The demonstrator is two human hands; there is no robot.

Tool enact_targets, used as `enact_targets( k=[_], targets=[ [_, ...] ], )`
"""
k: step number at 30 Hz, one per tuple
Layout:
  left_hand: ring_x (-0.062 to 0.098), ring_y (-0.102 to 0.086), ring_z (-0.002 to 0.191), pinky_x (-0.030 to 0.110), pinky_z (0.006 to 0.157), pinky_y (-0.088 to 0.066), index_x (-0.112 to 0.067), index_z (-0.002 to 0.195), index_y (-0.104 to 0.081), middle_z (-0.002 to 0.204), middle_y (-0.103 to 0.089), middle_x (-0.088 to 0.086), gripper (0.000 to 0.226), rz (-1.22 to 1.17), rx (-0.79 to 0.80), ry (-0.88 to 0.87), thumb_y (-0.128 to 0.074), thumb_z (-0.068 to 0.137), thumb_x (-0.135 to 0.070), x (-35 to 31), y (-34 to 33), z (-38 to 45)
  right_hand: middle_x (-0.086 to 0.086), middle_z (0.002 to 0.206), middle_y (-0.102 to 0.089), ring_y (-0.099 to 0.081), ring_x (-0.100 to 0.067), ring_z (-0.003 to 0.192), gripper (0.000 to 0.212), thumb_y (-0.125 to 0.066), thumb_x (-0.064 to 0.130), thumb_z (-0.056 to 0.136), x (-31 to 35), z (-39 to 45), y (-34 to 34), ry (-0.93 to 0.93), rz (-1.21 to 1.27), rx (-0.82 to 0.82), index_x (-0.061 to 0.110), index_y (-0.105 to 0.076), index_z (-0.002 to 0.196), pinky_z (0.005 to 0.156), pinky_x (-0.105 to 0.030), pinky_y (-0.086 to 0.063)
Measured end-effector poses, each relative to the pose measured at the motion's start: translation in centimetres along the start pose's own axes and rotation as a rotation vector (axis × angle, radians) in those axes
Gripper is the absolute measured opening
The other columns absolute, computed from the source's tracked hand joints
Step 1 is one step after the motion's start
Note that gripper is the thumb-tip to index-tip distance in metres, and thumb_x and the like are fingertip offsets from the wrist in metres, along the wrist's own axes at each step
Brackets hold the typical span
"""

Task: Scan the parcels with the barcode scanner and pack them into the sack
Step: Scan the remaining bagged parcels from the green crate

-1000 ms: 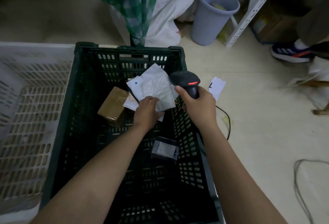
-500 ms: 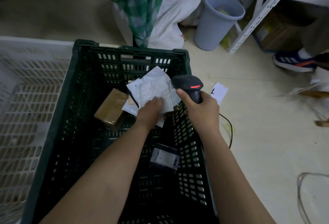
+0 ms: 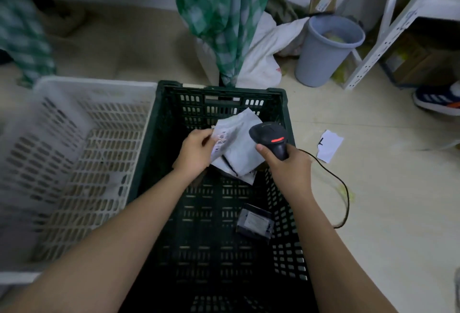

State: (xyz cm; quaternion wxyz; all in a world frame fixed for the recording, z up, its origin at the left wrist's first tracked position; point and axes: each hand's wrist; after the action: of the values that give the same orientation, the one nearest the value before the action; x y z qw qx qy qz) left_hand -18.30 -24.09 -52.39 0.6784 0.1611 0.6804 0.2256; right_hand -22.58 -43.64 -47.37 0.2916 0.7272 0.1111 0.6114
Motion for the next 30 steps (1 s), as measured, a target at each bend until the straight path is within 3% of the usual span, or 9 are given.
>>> enact_targets(
  k=[4,7,12,17,20,25,28,30],
  targets=[
    [0.024,-0.065,0.090,0.036,0.085,-0.053,-0.018,0.090,-0.066,0.090,-0.067,0.005,0.011,-0.229,-0.073,0.153,-0.058,0.094,-0.011,-3.7,7.0,-2.2,-0.002,0.064,-0.060,-0.058,-0.021,0.065,0.040,-0.074,0.050,0.077,4.3,-2.9,0.5,0.079,0.059,0.030,0.017,-0.055,0.067,0.060,-0.033,-0.043],
    [0.031,-0.066,0.093,0.048,0.087,-0.054,-0.022,0.085,-0.062,0.091,-0.067,0.007,0.016,-0.381,-0.189,0.233,-0.062,0.091,-0.008,-5.9,11.6,-5.1,-0.007,0.077,-0.067,-0.063,-0.023,0.076,0.034,-0.074,0.047,0.079,7.6,-5.4,0.9,0.158,0.135,0.048,0.017,-0.059,0.075,0.066,-0.033,-0.045],
    [0.010,-0.063,0.063,0.023,0.059,-0.051,-0.007,0.096,-0.065,0.085,-0.068,0.003,0.006,-0.462,-0.315,0.271,-0.061,0.092,-0.006,-7.9,17.2,-10.5,0.003,0.084,-0.066,-0.061,-0.016,0.083,0.036,-0.070,0.048,0.082,12.1,-9.6,1.1,0.261,0.168,0.168,0.016,-0.065,0.098,0.072,-0.031,-0.046],
    [0.016,-0.064,0.071,0.028,0.064,-0.054,-0.002,0.111,-0.065,0.098,-0.069,0.013,0.019,-0.533,-0.310,0.348,-0.057,0.095,-0.007,-7.2,20.0,-15.1,0.010,0.088,-0.067,-0.063,-0.012,0.084,0.028,-0.074,0.042,0.081,12.9,-13.3,-0.3,0.323,0.198,0.352,0.026,-0.062,0.100,0.075,-0.028,-0.046],
    [0.008,-0.065,0.058,0.019,0.051,-0.051,-0.005,0.111,-0.065,0.089,-0.069,0.009,0.018,-0.508,-0.293,0.374,-0.057,0.095,-0.006,-6.0,20.8,-16.9,0.007,0.091,-0.066,-0.062,-0.014,0.088,0.029,-0.075,0.039,0.080,12.0,-14.7,-1.2,0.373,0.098,0.466,0.023,-0.061,0.100,0.078,-0.031,-0.048],
    [-0.004,-0.059,0.045,0.010,0.041,-0.042,-0.003,0.106,-0.066,0.086,-0.066,0.008,0.016,-0.380,-0.293,0.375,-0.063,0.091,-0.006,-4.4,22.3,-18.3,0.002,0.100,-0.069,-0.064,-0.015,0.092,0.046,-0.075,0.049,0.075,11.9,-14.8,-1.2,0.462,-0.046,0.587,0.019,-0.064,0.109,0.086,-0.038,-0.052],
    [-0.008,-0.059,0.046,0.008,0.043,-0.042,-0.009,0.100,-0.065,0.083,-0.065,0.002,0.011,-0.357,-0.272,0.381,-0.066,0.089,-0.008,-3.8,23.1,-18.3,-0.005,0.105,-0.066,-0.063,-0.019,0.093,0.076,-0.062,0.075,0.061,12.1,-15.8,-1.3,0.519,-0.131,0.647,0.017,-0.064,0.109,0.087,-0.043,-0.051],
    [-0.007,-0.059,0.047,0.009,0.043,-0.043,-0.009,0.100,-0.066,0.083,-0.066,0.002,0.012,-0.354,-0.267,0.387,-0.067,0.088,-0.009,-3.3,23.4,-18.1,-0.010,0.111,-0.065,-0.062,-0.023,0.098,0.090,-0.054,0.083,0.057,12.2,-16.3,-1.7,0.551,-0.167,0.685,0.015,-0.064,0.115,0.091,-0.044,-0.050]
  ],
)
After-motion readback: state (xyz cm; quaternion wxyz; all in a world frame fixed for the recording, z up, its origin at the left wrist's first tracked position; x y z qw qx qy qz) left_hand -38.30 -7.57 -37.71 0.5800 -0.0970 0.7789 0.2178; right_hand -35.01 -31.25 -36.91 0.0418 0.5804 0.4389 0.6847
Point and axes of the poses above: each hand's wrist, its own z-axis towards the middle knuckle, its own y-axis out of the back of the hand, x = y × z
